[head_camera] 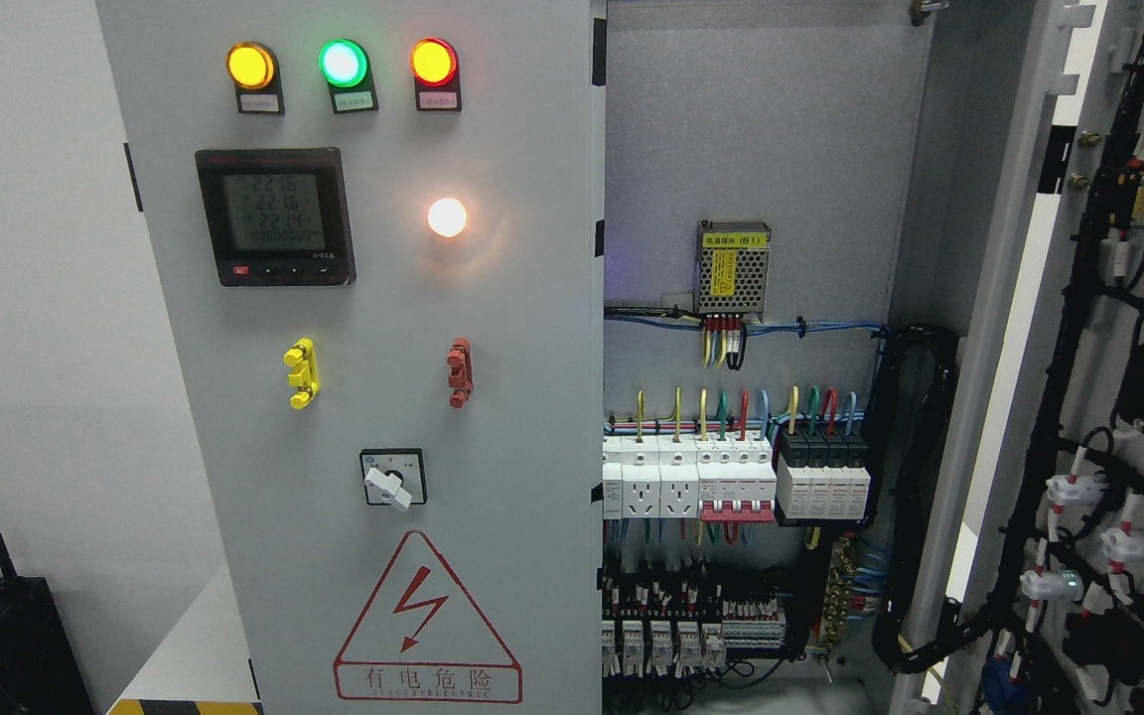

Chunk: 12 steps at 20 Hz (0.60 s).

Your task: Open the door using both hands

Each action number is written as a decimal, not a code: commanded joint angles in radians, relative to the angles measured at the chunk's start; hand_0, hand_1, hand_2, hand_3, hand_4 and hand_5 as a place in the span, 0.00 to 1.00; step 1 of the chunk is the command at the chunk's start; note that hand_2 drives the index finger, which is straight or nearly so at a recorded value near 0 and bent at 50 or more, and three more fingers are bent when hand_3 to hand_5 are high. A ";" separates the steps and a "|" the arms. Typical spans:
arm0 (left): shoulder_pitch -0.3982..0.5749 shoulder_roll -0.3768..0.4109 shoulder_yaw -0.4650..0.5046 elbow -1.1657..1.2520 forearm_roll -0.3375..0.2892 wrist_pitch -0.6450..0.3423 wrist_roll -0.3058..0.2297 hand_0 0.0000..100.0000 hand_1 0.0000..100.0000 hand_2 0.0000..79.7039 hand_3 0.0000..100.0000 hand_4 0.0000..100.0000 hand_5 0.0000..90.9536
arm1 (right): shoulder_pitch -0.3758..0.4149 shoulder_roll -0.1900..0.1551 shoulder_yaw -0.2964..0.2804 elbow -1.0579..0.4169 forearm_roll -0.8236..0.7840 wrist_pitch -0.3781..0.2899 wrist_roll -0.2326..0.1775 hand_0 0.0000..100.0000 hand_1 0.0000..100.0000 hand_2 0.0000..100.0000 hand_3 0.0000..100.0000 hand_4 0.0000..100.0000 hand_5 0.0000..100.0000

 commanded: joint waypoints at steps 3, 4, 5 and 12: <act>-0.001 -0.038 -0.009 0.029 -0.053 -0.081 0.002 0.00 0.00 0.00 0.00 0.00 0.00 | 0.088 -0.056 -0.003 -0.295 -0.004 0.004 -0.002 0.38 0.00 0.00 0.00 0.00 0.00; -0.001 -0.038 -0.014 0.031 -0.053 -0.109 0.002 0.00 0.00 0.00 0.00 0.00 0.00 | 0.103 -0.064 -0.006 -0.338 -0.004 0.004 -0.002 0.38 0.00 0.00 0.00 0.00 0.00; -0.001 -0.038 -0.023 0.031 -0.053 -0.126 0.002 0.00 0.00 0.00 0.00 0.00 0.00 | 0.118 -0.071 -0.016 -0.384 -0.004 0.004 -0.004 0.38 0.00 0.00 0.00 0.00 0.00; 0.001 -0.038 -0.037 0.029 -0.053 -0.129 0.002 0.00 0.00 0.00 0.00 0.00 0.00 | 0.238 -0.088 -0.079 -0.715 -0.001 0.005 -0.004 0.38 0.00 0.00 0.00 0.00 0.00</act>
